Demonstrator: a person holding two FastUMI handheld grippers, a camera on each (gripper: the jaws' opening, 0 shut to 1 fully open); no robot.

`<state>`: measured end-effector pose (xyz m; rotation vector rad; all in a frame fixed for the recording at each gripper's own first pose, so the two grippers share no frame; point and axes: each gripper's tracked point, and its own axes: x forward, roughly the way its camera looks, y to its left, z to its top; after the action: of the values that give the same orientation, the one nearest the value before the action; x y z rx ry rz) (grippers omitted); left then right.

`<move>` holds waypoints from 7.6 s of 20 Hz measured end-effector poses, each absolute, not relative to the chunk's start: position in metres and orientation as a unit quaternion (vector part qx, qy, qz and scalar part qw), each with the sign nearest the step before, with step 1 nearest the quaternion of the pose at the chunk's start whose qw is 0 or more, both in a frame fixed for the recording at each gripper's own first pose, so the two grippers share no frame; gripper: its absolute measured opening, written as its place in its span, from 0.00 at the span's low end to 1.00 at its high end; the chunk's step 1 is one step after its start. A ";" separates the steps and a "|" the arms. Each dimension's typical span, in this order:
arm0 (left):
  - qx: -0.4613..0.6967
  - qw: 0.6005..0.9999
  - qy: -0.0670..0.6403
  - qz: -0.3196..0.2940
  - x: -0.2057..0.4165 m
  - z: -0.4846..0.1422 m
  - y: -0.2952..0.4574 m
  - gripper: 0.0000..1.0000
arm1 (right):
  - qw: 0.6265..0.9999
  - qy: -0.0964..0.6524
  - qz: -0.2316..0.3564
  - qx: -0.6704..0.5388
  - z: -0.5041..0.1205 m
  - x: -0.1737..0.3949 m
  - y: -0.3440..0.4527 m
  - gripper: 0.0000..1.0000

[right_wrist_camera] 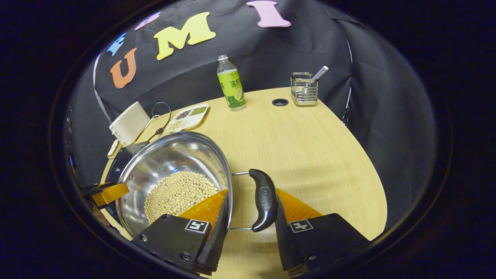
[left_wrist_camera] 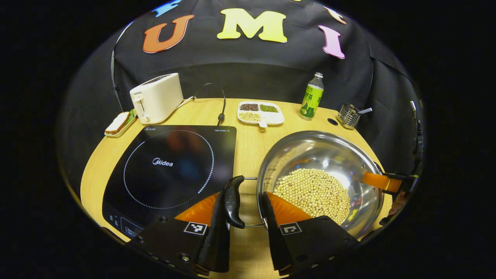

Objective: First push the handle of the pot to place it horizontally, then grasp the pot with both hands and set it on the induction cooktop.

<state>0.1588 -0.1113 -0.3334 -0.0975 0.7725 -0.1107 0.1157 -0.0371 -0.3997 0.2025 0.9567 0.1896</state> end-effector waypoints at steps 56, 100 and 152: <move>-0.071 0.953 0.290 0.048 0.128 -0.241 0.124 0.52 | 0.884 0.426 0.185 0.060 -0.282 0.099 0.186 0.61; -0.102 0.968 0.220 0.063 0.161 -0.246 0.168 0.63 | 0.928 0.252 0.202 0.184 -0.302 0.156 0.244 0.90; -0.027 0.999 -0.024 0.004 -0.067 -0.055 0.001 0.95 | 0.997 -0.021 0.075 0.016 -0.070 -0.086 -0.068 0.96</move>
<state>-0.0671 0.0009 -0.0552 -0.0547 -0.0485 0.0070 -0.0859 -0.0679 -0.0700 0.0313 -0.0430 0.1511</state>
